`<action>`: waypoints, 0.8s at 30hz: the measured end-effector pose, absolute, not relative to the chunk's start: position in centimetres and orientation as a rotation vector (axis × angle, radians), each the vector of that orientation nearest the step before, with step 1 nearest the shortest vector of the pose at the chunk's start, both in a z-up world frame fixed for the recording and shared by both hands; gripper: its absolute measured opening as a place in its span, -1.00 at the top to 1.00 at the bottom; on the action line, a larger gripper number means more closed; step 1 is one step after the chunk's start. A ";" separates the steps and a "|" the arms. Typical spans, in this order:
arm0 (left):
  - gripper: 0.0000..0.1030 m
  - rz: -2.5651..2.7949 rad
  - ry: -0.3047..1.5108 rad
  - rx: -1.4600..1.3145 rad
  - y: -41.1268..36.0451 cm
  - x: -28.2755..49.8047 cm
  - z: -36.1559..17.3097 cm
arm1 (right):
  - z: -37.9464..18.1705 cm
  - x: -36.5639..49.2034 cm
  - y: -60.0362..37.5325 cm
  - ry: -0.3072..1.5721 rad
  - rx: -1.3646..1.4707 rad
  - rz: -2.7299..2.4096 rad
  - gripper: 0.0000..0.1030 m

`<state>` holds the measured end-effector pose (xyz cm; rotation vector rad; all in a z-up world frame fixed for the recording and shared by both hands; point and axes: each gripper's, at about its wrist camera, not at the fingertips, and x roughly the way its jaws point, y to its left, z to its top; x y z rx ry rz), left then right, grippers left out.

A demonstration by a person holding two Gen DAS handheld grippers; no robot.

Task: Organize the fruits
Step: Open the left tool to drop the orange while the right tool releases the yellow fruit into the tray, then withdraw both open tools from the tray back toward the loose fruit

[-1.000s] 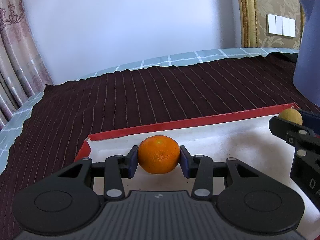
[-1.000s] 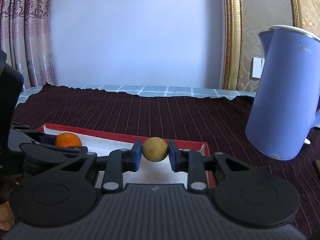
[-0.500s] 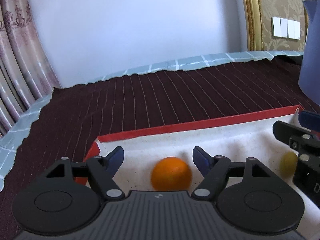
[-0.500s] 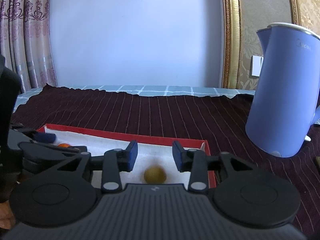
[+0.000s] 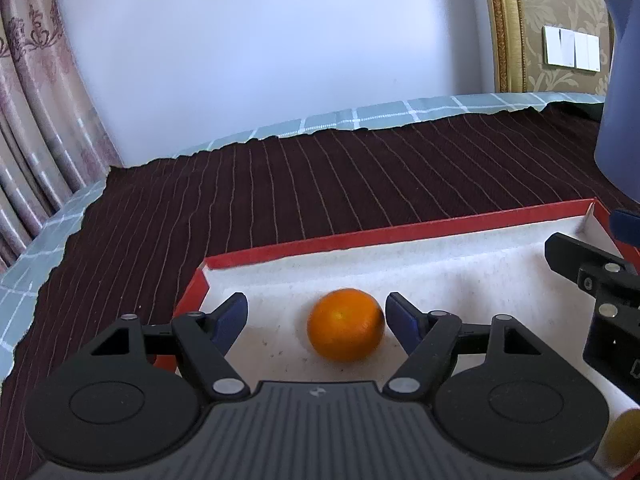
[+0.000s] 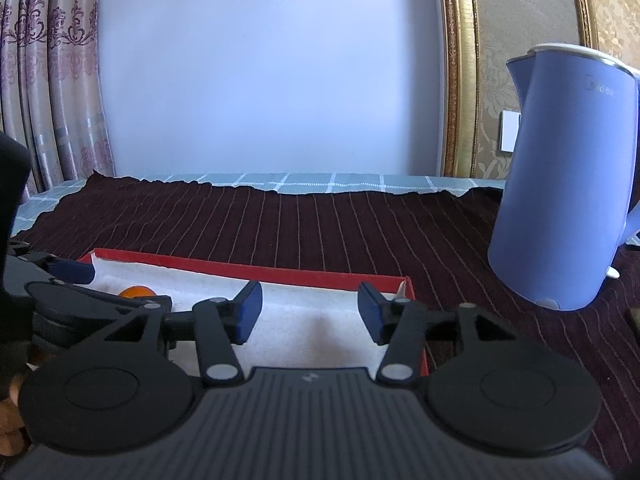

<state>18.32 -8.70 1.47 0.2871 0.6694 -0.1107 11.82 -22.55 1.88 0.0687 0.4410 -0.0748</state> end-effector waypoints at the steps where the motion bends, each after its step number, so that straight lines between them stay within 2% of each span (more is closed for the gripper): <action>1: -0.47 -0.110 0.671 0.283 -8.5 18.2 1.6 | 1.9 11.7 -22.5 0.440 0.069 -0.075 -0.06; 12: -0.59 -0.090 0.665 0.248 -6.4 16.1 2.1 | 2.1 10.1 -23.0 0.390 0.083 -0.110 -0.40; 20: -0.59 -0.070 0.651 0.215 -4.4 14.2 3.2 | 2.3 8.4 -23.6 0.335 0.114 -0.126 -0.53; 24: -0.59 -0.084 0.639 0.201 -3.5 13.1 4.0 | 2.2 7.7 -23.7 0.324 0.119 -0.137 -0.54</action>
